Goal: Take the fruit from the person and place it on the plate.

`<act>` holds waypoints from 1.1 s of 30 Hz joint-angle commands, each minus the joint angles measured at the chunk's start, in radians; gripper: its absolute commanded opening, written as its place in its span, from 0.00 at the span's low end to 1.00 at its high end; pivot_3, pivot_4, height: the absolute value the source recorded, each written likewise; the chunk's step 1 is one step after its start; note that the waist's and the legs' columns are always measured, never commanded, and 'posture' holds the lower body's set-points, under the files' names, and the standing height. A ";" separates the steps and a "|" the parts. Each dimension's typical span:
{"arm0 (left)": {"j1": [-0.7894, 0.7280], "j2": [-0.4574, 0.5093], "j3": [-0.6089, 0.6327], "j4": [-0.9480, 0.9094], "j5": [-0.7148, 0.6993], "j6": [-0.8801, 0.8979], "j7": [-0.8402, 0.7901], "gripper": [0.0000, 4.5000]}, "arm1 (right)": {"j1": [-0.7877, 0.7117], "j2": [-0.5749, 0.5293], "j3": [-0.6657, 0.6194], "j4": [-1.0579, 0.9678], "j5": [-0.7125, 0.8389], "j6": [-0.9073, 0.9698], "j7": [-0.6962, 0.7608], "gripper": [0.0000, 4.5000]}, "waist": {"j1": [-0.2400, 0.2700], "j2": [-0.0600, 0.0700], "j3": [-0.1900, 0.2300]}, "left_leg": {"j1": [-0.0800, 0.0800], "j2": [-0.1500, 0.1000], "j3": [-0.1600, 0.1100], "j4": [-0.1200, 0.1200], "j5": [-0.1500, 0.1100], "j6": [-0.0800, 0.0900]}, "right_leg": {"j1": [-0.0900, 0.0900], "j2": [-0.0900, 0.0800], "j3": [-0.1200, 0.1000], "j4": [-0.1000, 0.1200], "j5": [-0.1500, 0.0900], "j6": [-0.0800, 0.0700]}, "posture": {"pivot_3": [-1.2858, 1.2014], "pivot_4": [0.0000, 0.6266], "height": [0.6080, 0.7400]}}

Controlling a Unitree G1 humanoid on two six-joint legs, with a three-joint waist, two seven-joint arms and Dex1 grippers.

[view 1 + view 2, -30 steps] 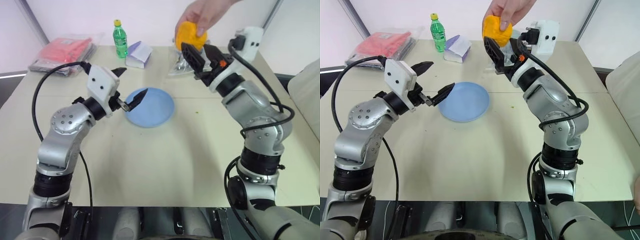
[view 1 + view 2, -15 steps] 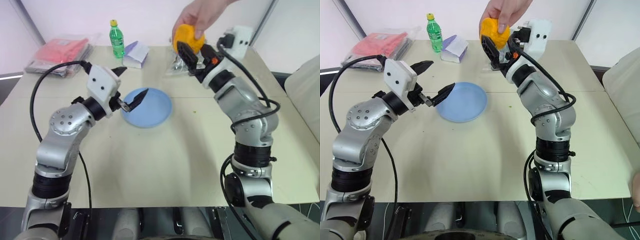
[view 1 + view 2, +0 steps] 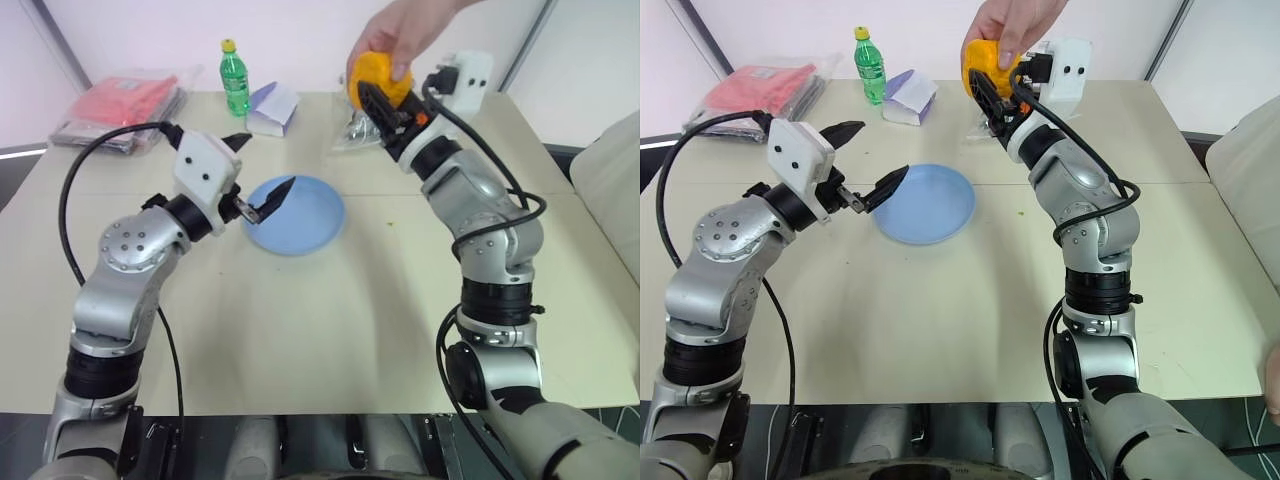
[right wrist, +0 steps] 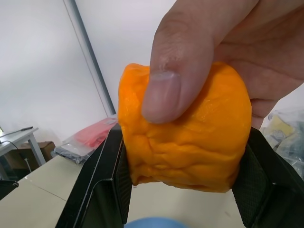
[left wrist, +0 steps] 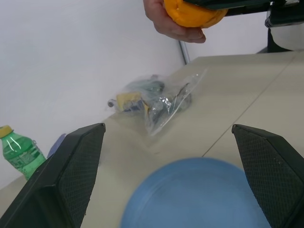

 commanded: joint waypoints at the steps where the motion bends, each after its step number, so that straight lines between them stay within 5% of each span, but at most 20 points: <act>1: 0.005 -0.001 0.016 -0.035 0.002 -0.003 0.012 1.00 | -0.031 -0.009 -0.005 -0.023 -0.008 -0.014 0.013 0.47 | 0.000 0.000 0.000 | 0.000 0.000 0.000 0.000 0.000 0.000 | 0.000 0.000 0.000 0.000 0.000 0.000 | 0.52 0.24 0.93; 7: 0.039 0.002 0.097 -0.055 -0.051 0.090 0.052 1.00 | 0.030 -0.035 0.095 -0.021 -0.075 0.025 0.060 0.47 | -0.001 0.000 0.000 | 0.000 0.000 0.000 0.000 0.000 0.000 | 0.000 0.000 0.000 0.000 0.000 0.000 | 0.52 0.24 0.93; 21: 0.255 0.082 0.257 -0.230 -0.206 0.412 0.082 1.00 | 0.085 0.088 0.307 0.264 -0.271 -0.097 0.163 0.47 | -0.003 0.000 0.000 | 0.000 0.000 -0.001 -0.001 0.000 0.000 | -0.002 0.000 0.000 0.000 0.000 0.000 | 0.52 0.24 0.93; 30: 0.340 0.134 0.274 -0.248 -0.206 0.414 0.079 1.00 | 0.111 0.103 0.346 0.371 -0.367 -0.178 0.216 0.47 | -0.002 0.000 0.000 | 0.000 0.000 -0.002 -0.001 0.000 0.000 | -0.001 -0.001 0.000 0.000 0.000 0.000 | 0.52 0.24 0.93; 33: 0.333 0.135 0.259 -0.245 -0.206 0.408 0.077 1.00 | 0.117 0.109 0.336 0.368 -0.374 -0.181 0.224 0.78 | -0.004 0.000 0.000 | 0.000 0.000 -0.002 -0.001 0.000 0.000 | -0.002 -0.001 0.000 0.000 0.000 0.000 | 0.52 0.24 0.93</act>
